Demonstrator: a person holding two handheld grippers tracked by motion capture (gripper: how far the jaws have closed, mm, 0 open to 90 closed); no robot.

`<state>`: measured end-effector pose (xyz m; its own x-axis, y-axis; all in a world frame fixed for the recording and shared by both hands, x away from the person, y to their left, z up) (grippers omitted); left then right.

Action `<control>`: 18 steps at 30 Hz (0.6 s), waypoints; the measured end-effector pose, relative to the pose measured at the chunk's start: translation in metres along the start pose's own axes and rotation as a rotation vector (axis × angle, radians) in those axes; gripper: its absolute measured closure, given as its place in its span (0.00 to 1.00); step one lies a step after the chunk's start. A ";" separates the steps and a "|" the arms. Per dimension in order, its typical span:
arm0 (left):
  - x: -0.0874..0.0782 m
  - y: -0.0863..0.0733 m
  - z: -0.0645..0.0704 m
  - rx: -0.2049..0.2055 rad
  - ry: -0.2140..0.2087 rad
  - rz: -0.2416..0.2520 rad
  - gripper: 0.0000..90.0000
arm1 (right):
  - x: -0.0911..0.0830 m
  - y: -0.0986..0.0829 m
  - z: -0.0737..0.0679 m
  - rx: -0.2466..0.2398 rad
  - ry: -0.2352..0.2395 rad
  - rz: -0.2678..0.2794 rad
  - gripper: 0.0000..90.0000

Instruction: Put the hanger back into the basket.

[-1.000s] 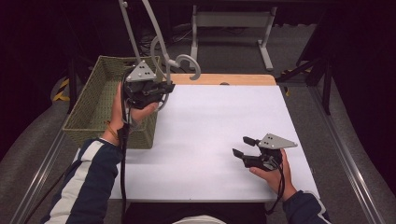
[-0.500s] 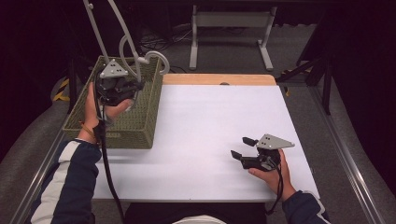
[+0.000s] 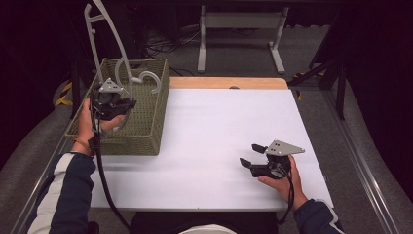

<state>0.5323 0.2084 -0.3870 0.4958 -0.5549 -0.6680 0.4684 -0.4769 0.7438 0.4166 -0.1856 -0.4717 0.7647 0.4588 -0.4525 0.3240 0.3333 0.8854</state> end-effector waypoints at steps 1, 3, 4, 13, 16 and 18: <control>0.002 -0.006 -0.004 -0.004 0.009 -0.019 0.91 | 0.000 0.000 0.000 0.000 0.001 0.000 0.33; 0.005 -0.016 -0.010 -0.012 0.023 -0.051 0.91 | 0.001 -0.001 -0.001 -0.002 0.004 -0.004 0.33; 0.007 -0.021 -0.013 -0.019 0.022 -0.066 0.91 | 0.001 -0.001 -0.001 -0.004 0.003 -0.007 0.33; 0.012 -0.047 -0.025 -0.033 0.025 -0.170 0.91 | 0.002 -0.003 -0.002 -0.007 0.007 -0.016 0.32; 0.013 -0.052 -0.028 -0.035 0.040 -0.189 0.91 | 0.003 -0.004 -0.003 -0.009 0.009 -0.021 0.32; 0.014 -0.057 -0.030 -0.031 0.041 -0.206 0.91 | 0.004 -0.004 -0.003 -0.013 0.008 -0.023 0.32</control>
Point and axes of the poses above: each handheld gripper's, and its own axes: x roughly forward along the jaws, y roughly out of its top, z roughly to its right, the point moved 10 cm from there along x, roughly forward along the jaws, and after that the axes turned 13 degrees about -y, right-handed, at the moved point
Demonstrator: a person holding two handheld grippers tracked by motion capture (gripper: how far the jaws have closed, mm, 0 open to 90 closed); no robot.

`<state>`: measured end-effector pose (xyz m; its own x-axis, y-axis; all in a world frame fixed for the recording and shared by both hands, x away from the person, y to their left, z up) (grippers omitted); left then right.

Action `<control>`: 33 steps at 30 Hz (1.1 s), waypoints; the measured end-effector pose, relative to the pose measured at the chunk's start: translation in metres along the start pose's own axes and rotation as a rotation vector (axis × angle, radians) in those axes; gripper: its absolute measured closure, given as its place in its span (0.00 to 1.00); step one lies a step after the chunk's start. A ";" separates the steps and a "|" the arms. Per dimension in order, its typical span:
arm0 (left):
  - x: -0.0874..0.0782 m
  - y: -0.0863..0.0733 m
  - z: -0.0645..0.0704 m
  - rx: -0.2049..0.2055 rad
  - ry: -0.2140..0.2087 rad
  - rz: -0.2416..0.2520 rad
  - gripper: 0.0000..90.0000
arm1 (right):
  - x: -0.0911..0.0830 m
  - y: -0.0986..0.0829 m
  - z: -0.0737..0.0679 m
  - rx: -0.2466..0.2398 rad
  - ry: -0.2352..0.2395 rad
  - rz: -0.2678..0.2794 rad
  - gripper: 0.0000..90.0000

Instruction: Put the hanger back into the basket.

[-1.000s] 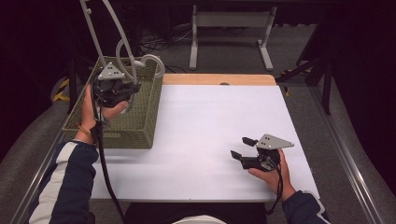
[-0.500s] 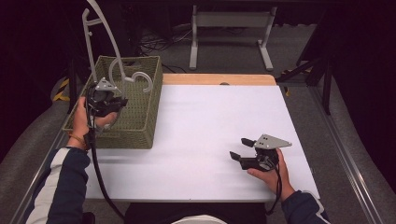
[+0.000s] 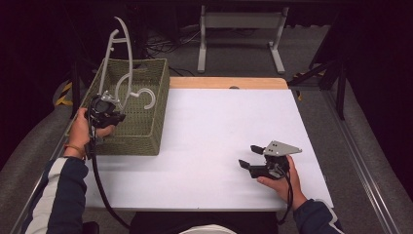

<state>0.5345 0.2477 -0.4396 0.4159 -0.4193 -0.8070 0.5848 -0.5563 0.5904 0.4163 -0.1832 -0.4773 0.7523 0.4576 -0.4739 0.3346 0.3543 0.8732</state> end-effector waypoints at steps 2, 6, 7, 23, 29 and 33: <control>0.002 -0.004 0.000 -0.004 0.004 -0.017 0.91 | 0.001 -0.001 0.000 0.001 0.001 -0.005 0.32; 0.003 -0.007 -0.005 -0.022 0.056 -0.041 0.89 | 0.001 -0.001 -0.001 0.000 0.002 -0.010 0.32; 0.004 -0.008 -0.005 -0.018 0.056 -0.053 0.87 | 0.001 -0.001 -0.001 -0.002 0.001 -0.010 0.32; -0.010 0.003 0.002 0.010 0.091 0.111 0.62 | -0.001 0.001 0.002 -0.009 -0.013 0.000 0.31; -0.025 0.019 0.016 0.060 0.107 0.266 0.49 | -0.003 0.004 0.002 -0.024 -0.027 0.018 0.31; -0.034 0.030 0.029 0.102 0.094 0.356 0.41 | -0.004 0.005 0.003 -0.035 -0.036 0.026 0.31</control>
Point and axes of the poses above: each handheld gripper's, and its own axes: x roughly forward along the jaws, y roughly out of its top, z roughly to its right, the point moved 10 cm from there along x, roughly forward along the jaws, and after that the axes turned 13 degrees about -y, right-handed, at the moved point
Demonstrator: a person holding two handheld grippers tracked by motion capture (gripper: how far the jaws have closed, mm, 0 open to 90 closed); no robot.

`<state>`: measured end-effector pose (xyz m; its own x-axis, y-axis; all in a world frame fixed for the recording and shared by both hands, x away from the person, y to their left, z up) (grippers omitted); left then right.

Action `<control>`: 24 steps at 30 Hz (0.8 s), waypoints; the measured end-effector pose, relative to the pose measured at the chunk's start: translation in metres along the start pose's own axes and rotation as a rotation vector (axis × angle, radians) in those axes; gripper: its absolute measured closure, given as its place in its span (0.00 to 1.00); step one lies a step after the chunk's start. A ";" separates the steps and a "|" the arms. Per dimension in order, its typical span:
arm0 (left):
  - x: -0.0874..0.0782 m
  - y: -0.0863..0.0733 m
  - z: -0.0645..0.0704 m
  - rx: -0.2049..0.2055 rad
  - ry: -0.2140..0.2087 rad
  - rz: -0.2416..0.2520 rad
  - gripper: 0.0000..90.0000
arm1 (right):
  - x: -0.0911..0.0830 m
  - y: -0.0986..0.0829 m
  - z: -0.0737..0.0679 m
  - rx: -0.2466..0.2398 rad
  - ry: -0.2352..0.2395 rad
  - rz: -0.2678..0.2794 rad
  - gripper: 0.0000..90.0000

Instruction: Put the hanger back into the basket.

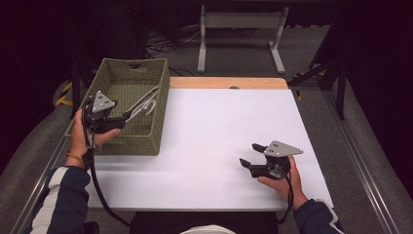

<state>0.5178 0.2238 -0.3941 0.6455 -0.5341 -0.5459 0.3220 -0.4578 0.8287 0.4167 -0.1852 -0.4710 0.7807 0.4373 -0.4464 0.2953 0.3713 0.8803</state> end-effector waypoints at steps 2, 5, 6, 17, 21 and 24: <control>-0.002 0.007 0.007 0.015 -0.014 0.042 0.38 | 0.000 0.000 0.000 -0.004 -0.001 0.002 0.31; -0.006 0.015 0.016 0.041 -0.022 0.093 0.35 | -0.001 0.001 0.000 -0.014 -0.006 0.008 0.31; -0.007 0.018 0.020 0.051 -0.027 0.112 0.35 | -0.001 0.002 -0.001 -0.017 -0.006 0.010 0.31; -0.013 0.031 0.053 0.124 -0.057 0.226 0.25 | -0.004 0.005 -0.001 -0.041 -0.025 0.024 0.31; -0.013 0.033 0.069 0.134 -0.083 0.258 0.19 | -0.004 0.005 -0.001 -0.057 -0.033 0.028 0.31; -0.013 0.034 0.082 0.141 -0.105 0.282 0.15 | -0.005 0.006 -0.001 -0.062 -0.039 0.033 0.31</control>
Point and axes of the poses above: each handheld gripper's, and its own axes: x roughly forward along the jaws, y roughly out of its top, z roughly to its right, the point moved 10 cm from there along x, roughly forward along the jaws, and after that the axes turned 13 degrees about -y, right-handed, at the moved point
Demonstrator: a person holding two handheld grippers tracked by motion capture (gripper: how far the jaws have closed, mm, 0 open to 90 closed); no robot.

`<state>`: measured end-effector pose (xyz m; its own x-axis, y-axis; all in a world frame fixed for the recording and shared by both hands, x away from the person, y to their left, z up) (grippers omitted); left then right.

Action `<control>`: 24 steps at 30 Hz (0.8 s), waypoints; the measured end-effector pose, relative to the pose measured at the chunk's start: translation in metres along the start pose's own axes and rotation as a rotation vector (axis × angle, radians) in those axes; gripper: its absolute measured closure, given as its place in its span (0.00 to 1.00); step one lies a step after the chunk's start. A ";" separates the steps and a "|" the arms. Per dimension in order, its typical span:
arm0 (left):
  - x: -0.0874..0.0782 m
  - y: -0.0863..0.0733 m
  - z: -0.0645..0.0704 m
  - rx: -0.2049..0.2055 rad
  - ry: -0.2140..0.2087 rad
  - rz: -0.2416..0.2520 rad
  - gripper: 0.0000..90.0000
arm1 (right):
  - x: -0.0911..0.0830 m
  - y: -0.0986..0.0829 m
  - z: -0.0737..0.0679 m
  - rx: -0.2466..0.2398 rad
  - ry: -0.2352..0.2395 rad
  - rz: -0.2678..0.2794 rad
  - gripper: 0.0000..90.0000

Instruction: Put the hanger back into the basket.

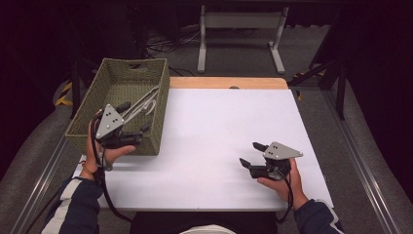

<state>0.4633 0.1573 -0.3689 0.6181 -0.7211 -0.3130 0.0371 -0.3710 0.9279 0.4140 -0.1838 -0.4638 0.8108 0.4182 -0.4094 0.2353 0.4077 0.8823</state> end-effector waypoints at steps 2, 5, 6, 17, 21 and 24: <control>0.001 0.001 0.010 0.015 -0.014 0.015 0.14 | -0.001 0.001 0.001 -0.004 -0.008 0.007 0.30; 0.002 0.001 0.018 0.014 -0.035 0.029 0.13 | -0.002 0.003 0.001 -0.004 -0.018 0.024 0.30; 0.003 0.001 0.022 0.020 -0.036 0.037 0.12 | -0.003 0.004 0.001 -0.007 -0.019 0.032 0.30; 0.007 -0.004 0.048 0.040 -0.085 0.076 0.09 | -0.007 0.011 0.005 -0.029 -0.076 0.082 0.27; 0.008 -0.009 0.056 0.045 -0.098 0.080 0.08 | -0.008 0.011 0.005 -0.036 -0.083 0.085 0.26; 0.009 -0.014 0.060 0.050 -0.097 0.075 0.07 | -0.008 0.012 0.005 -0.038 -0.093 0.092 0.25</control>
<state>0.4213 0.1209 -0.3965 0.5384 -0.8004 -0.2635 -0.0469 -0.3407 0.9390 0.4129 -0.1866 -0.4488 0.8748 0.3784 -0.3025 0.1387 0.4027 0.9048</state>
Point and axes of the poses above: each handheld gripper's, and its own axes: x roughly forward along the jaws, y roughly out of its top, z roughly to its right, the point moved 10 cm from there along x, roughly forward along the jaws, and after that the axes turned 13 degrees about -y, right-handed, at the moved point
